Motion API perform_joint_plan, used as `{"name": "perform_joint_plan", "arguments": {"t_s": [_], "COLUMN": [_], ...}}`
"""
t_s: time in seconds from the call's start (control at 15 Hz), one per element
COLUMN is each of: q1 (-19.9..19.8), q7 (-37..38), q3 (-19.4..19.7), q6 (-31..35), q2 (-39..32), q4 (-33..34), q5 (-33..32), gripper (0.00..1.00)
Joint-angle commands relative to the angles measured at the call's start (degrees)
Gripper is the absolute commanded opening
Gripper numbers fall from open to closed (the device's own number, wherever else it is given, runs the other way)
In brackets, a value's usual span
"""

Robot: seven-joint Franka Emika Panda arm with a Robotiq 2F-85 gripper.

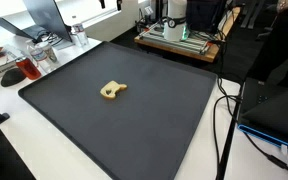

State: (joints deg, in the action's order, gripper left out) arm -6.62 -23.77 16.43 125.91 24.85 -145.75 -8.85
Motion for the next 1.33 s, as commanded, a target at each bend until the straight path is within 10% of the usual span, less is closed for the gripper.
{"name": "perform_joint_plan", "arguments": {"t_s": [0.0,0.4,1.27], "q1": [-0.69,0.18,8.06], "q7": [-0.27,1.16,17.74], "q3": [-0.69,-2.95,-22.32], "q6": [-0.08,-0.29,-3.89], "q2": [-0.07,-0.63,-14.28], "q4": [0.06,1.03,12.25], "q5": [0.38,-0.7,-10.33], "gripper": [1.0,1.0,1.0]}}
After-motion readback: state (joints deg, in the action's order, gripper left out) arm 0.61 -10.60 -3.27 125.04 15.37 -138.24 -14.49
